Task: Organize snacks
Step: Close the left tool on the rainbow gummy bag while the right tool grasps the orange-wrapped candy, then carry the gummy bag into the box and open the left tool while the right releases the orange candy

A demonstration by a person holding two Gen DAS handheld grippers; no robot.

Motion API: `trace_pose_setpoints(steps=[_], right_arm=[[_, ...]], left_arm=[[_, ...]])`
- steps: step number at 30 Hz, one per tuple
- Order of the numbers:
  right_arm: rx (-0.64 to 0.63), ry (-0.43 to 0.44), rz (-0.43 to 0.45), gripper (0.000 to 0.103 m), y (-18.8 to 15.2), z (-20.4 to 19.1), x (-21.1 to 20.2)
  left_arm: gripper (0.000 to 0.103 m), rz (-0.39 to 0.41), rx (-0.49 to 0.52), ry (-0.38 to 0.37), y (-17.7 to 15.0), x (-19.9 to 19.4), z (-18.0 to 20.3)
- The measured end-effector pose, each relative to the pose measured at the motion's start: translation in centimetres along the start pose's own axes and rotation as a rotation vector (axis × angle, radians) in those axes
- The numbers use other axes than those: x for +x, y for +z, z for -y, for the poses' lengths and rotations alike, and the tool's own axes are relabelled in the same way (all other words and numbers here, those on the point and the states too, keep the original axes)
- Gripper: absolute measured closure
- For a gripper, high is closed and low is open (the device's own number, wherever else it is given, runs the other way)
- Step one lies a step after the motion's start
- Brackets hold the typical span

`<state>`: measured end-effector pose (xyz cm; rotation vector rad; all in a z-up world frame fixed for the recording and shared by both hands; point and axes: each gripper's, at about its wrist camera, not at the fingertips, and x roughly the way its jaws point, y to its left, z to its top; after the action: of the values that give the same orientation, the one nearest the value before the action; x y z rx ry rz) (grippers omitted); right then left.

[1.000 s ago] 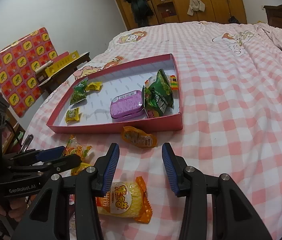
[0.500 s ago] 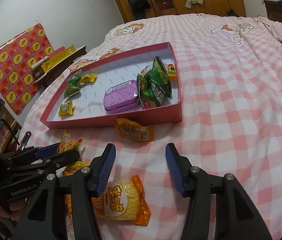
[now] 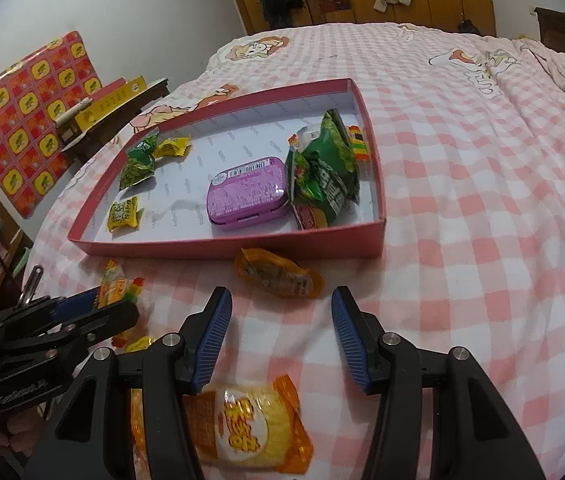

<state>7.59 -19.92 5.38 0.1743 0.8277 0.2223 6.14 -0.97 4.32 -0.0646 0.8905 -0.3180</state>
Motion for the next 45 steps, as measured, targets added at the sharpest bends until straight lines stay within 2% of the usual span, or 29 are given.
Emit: trace_pose_setpoints(steps=[6,8,9,18,27,45], right_arm=[[0.015,-0.001,0.005,0.050,0.5,-0.2,0.7],[0.021,0.000,0.008,0.054,0.5,-0.2,0.7],[0.023,0.004,0.009,0.060,0.5,-0.1,0.7],[0.013,0.018,0.021,0.075,0.2,-0.3,0.2],[-0.019,0.032,0.051,0.083,-0.2,-1.0,-1.3],[-0.103,0.073,0.118,0.084,1.0,-3.5,-3.5]], left_arm=[[0.062,0.015,-0.021,-0.013,0.0,-0.6,-0.5],[0.062,0.020,-0.027,-0.016,0.0,-0.9,-0.7],[0.062,0.023,-0.029,-0.017,0.1,-0.9,-0.7],[0.062,0.052,-0.039,-0.009,0.4,-2.3,-0.9],[0.062,0.083,-0.062,0.018,0.8,-3.7,-1.8],[0.062,0.132,-0.075,0.062,3.8,-4.3,-3.8]])
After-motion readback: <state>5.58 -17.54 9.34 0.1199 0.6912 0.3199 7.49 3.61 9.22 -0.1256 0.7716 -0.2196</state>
